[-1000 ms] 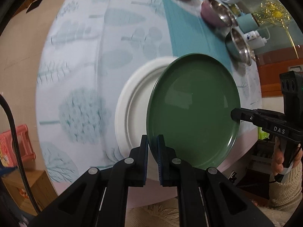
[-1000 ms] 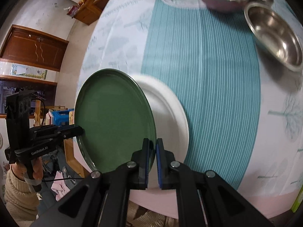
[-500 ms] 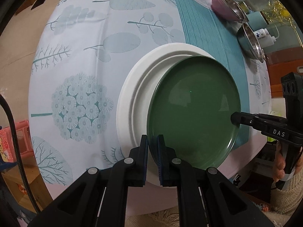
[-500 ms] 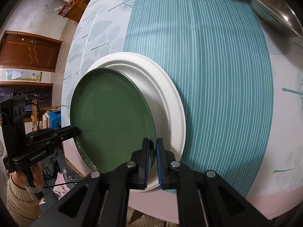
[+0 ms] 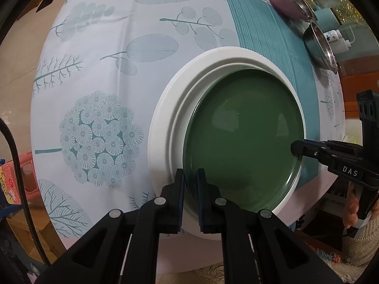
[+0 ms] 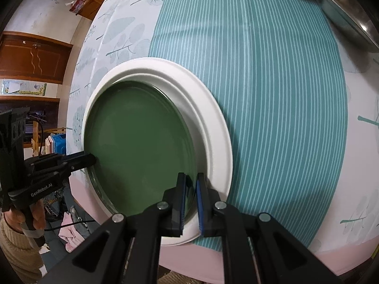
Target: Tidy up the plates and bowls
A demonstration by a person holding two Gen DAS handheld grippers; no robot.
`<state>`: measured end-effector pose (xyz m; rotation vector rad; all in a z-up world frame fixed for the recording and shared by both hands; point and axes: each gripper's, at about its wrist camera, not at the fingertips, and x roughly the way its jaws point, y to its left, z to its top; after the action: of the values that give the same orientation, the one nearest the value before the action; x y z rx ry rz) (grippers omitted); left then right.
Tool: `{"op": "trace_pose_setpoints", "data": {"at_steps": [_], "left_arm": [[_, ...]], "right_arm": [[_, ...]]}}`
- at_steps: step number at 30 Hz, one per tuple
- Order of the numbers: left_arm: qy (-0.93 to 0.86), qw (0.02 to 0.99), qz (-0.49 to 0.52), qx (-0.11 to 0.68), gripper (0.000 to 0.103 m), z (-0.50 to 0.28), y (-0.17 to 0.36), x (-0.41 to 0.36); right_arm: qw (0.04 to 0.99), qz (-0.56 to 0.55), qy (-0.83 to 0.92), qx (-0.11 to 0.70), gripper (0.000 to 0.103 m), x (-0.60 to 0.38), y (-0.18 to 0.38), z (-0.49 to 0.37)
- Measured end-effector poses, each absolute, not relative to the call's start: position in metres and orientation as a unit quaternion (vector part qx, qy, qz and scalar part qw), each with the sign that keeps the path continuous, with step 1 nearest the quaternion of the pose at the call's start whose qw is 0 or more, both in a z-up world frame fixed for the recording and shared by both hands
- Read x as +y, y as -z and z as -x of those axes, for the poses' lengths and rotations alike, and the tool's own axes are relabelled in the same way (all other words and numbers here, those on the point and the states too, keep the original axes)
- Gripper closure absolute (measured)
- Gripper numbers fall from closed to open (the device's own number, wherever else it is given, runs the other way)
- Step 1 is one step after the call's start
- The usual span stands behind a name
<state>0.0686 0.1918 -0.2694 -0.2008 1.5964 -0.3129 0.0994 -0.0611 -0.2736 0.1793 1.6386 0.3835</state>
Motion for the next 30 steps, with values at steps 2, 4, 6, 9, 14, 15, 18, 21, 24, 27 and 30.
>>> {"op": "trace_pose_setpoints", "data": {"at_steps": [2, 4, 6, 9, 14, 15, 18, 21, 24, 27, 30], "left_arm": [[0.141, 0.682, 0.088, 0.712, 0.096, -0.070, 0.270, 0.192], [0.142, 0.681, 0.088, 0.713, 0.094, -0.071, 0.271, 0.192], [0.141, 0.681, 0.090, 0.713, 0.092, -0.072, 0.272, 0.192], [0.147, 0.677, 0.100, 0.714, 0.083, -0.072, 0.272, 0.192], [0.149, 0.679, 0.093, 0.713, 0.073, -0.071, 0.270, 0.184], [0.149, 0.679, 0.090, 0.713, 0.071, -0.070, 0.269, 0.181], [0.151, 0.687, 0.081, 0.706, 0.061, -0.066, 0.264, 0.173], [0.148, 0.706, 0.065, 0.689, 0.053, -0.064, 0.253, 0.166], [0.150, 0.715, 0.055, 0.680, 0.048, -0.065, 0.245, 0.163], [0.147, 0.722, 0.056, 0.674, 0.046, -0.068, 0.238, 0.162], [0.144, 0.724, 0.059, 0.671, 0.045, -0.068, 0.232, 0.163]], "right_arm": [[0.663, -0.080, -0.170, 0.724, 0.095, -0.062, 0.274, -0.099], [0.664, -0.079, -0.170, 0.724, 0.094, -0.062, 0.274, -0.099], [0.664, -0.080, -0.170, 0.724, 0.094, -0.063, 0.274, -0.099], [0.666, -0.076, -0.170, 0.722, 0.093, -0.061, 0.273, -0.097], [0.665, -0.059, -0.169, 0.725, 0.092, -0.054, 0.271, -0.096], [0.666, -0.053, -0.168, 0.725, 0.092, -0.052, 0.269, -0.095], [0.671, -0.028, -0.165, 0.722, 0.092, -0.047, 0.265, -0.093], [0.693, -0.003, -0.166, 0.702, 0.092, -0.043, 0.257, -0.092], [0.703, 0.012, -0.163, 0.692, 0.092, -0.041, 0.251, -0.093], [0.703, 0.010, -0.166, 0.691, 0.092, -0.040, 0.247, -0.093], [0.708, 0.013, -0.166, 0.687, 0.092, -0.043, 0.242, -0.091]]}}
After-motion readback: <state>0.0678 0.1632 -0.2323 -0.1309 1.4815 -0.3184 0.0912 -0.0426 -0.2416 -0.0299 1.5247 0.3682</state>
